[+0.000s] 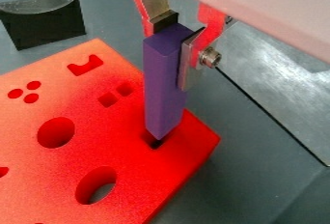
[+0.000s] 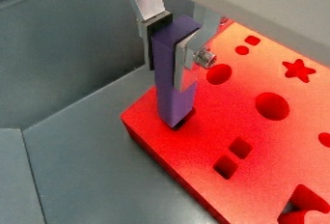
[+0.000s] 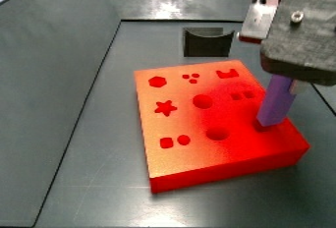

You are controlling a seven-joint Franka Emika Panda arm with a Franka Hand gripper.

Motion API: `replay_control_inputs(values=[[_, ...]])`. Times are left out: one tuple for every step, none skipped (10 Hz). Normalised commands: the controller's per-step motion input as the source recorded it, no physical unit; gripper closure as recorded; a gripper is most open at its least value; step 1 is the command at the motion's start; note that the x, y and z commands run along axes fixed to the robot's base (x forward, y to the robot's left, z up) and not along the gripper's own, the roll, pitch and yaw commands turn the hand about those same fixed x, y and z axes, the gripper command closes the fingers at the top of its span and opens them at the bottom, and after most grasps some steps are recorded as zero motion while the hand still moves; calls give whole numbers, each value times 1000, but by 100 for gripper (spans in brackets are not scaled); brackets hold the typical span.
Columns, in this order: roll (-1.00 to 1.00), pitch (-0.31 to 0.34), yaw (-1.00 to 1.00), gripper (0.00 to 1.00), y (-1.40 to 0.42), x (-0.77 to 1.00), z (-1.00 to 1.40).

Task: Pick up the rectangle object. Move up. Move to above the board. Insert the rectangle object.
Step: Insert the rectangle object.

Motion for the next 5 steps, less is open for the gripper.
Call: replay_control_inputs(values=[[160,6,197,100,0,0,-249],[114,0,229,100,-6,0,-317],[120,0,237,100,-80,0,-289],[76,0,103,100,-100,-37,-246],[29,0,0,100,-129,-114,-209]])
